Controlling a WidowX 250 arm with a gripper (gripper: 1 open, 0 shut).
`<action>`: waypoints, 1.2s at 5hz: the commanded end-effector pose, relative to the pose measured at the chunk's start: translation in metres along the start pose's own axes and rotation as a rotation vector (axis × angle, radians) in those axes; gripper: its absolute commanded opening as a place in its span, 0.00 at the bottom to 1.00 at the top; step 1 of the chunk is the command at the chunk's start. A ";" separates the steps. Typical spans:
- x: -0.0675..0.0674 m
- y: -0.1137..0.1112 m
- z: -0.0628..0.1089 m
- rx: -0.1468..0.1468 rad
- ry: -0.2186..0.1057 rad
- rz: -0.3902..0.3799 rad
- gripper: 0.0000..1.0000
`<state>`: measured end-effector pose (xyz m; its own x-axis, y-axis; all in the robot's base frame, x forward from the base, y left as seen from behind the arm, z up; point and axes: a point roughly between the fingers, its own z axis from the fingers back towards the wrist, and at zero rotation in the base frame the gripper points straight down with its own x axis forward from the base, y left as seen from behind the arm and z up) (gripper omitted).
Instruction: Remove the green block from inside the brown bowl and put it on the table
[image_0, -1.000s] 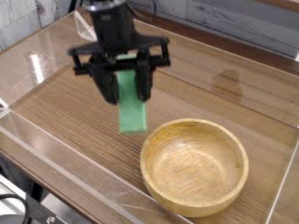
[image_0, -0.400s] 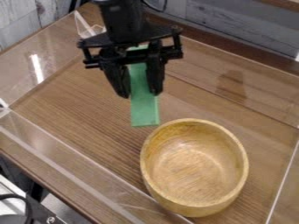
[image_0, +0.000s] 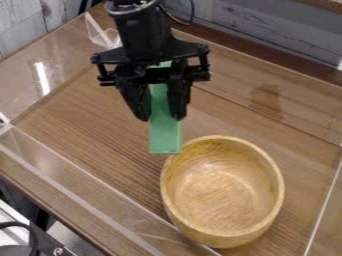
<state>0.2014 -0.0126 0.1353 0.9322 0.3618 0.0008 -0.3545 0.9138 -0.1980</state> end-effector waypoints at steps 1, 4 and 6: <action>0.000 -0.003 0.008 -0.011 -0.041 -0.032 0.00; -0.004 0.000 0.010 -0.002 -0.051 -0.080 0.00; -0.007 0.001 0.011 0.007 -0.059 -0.108 0.00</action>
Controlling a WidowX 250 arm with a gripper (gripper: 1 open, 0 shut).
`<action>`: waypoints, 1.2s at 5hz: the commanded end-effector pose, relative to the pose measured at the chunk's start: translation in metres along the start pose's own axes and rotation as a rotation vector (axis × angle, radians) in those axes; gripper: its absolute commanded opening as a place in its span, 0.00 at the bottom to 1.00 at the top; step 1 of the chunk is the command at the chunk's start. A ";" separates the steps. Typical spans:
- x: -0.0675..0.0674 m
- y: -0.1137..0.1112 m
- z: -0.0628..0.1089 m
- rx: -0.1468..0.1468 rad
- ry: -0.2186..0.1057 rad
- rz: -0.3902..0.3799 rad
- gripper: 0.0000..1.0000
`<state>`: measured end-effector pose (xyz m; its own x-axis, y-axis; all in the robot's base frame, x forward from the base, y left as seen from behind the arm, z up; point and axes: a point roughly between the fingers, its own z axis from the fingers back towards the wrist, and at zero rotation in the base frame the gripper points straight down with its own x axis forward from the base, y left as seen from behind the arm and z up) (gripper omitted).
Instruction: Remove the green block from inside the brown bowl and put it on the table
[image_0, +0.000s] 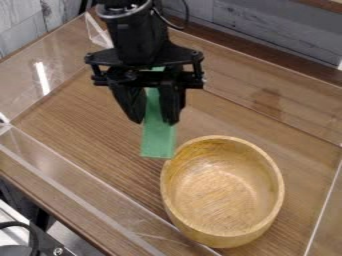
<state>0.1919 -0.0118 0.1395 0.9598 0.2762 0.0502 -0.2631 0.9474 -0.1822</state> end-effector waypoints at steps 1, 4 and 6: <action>0.002 -0.002 0.007 -0.002 -0.032 -0.022 0.00; 0.000 0.029 0.009 0.012 -0.020 -0.103 0.00; -0.001 0.041 0.000 0.014 -0.019 -0.100 0.00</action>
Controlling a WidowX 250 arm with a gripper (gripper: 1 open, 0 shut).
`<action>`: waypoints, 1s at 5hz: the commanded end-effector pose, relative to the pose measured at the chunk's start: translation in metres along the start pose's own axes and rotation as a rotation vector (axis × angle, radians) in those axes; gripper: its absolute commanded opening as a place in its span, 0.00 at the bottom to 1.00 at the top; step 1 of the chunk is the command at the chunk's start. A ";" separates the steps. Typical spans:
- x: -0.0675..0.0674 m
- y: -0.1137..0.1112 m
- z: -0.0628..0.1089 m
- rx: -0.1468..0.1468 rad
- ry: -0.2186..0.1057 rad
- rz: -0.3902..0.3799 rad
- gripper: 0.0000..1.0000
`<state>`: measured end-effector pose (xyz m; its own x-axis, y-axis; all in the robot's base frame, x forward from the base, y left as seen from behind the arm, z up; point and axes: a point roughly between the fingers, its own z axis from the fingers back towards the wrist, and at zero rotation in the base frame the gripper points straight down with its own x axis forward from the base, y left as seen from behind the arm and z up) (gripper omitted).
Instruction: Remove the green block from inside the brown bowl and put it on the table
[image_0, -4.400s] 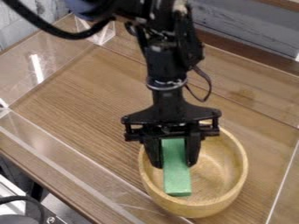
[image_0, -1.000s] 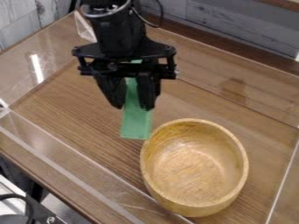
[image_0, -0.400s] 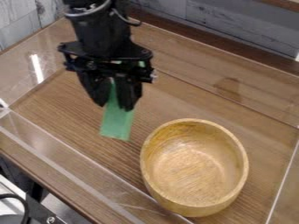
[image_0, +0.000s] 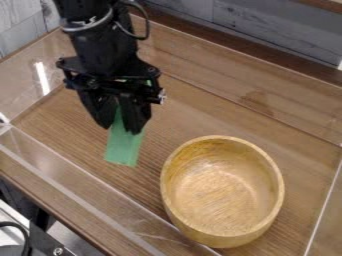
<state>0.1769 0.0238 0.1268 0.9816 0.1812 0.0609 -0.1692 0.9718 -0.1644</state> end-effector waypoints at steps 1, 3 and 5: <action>0.005 0.006 -0.001 0.002 -0.026 0.002 0.00; 0.009 0.014 -0.010 0.001 -0.031 0.009 0.00; 0.014 0.023 -0.016 0.002 -0.034 0.015 1.00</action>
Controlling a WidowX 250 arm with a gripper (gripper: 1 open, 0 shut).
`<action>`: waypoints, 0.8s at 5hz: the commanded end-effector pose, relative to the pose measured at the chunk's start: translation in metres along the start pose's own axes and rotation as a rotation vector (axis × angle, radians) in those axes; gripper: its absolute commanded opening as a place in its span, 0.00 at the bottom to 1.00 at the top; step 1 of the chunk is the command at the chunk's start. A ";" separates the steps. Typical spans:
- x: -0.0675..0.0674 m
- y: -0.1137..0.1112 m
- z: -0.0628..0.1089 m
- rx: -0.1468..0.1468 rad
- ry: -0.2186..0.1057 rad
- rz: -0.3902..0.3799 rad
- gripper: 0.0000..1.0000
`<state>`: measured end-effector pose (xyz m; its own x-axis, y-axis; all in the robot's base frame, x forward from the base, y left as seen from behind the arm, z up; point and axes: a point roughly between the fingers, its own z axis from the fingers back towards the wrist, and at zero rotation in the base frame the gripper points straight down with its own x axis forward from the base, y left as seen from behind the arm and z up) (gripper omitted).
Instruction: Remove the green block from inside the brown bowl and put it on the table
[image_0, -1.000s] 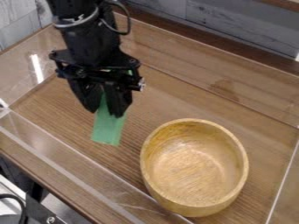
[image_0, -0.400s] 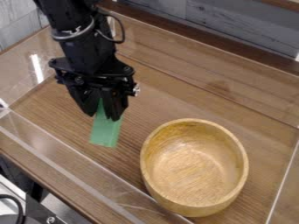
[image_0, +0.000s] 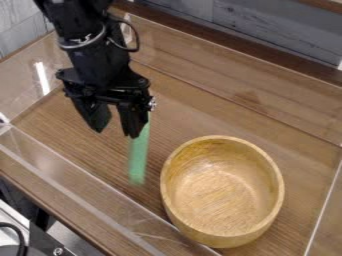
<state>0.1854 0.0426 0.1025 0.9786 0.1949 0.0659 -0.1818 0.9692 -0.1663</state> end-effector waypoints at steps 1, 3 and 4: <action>0.007 0.002 0.010 -0.001 -0.022 0.008 1.00; 0.012 -0.006 0.009 -0.016 -0.015 0.021 1.00; 0.014 -0.009 0.008 -0.022 -0.013 0.024 1.00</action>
<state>0.1910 0.0349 0.1024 0.9748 0.2212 0.0283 -0.2117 0.9578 -0.1945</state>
